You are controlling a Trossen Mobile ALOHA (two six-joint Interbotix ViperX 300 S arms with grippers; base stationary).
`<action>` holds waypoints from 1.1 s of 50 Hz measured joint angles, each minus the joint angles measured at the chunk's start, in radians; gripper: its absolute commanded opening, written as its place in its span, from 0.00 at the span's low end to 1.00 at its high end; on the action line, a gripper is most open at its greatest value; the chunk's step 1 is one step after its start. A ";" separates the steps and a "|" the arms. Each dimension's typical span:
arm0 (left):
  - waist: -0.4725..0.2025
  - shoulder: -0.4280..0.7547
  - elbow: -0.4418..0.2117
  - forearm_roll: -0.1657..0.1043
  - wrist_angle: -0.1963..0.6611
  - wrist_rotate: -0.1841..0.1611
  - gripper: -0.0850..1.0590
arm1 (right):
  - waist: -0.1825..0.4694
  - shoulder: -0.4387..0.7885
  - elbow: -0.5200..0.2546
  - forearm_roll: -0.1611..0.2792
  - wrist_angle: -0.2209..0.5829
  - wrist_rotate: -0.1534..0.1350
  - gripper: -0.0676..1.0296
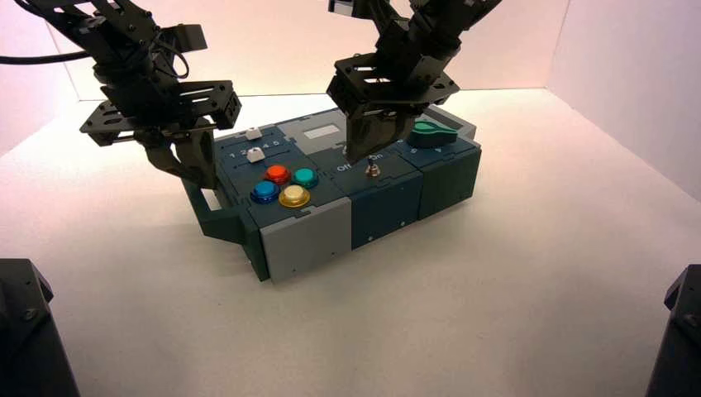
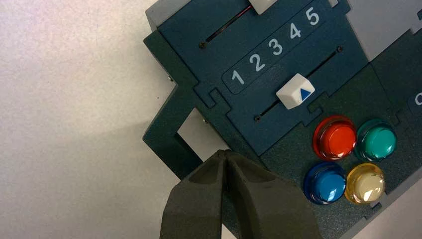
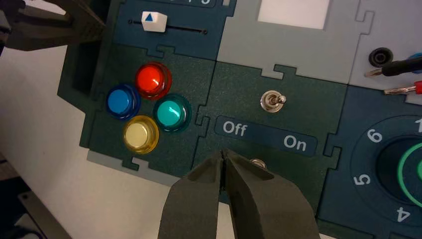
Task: Flip the bottom switch off with the right gripper.
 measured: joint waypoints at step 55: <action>0.006 0.009 -0.041 0.012 0.048 0.021 0.05 | -0.196 -0.222 0.006 -0.009 0.044 -0.002 0.04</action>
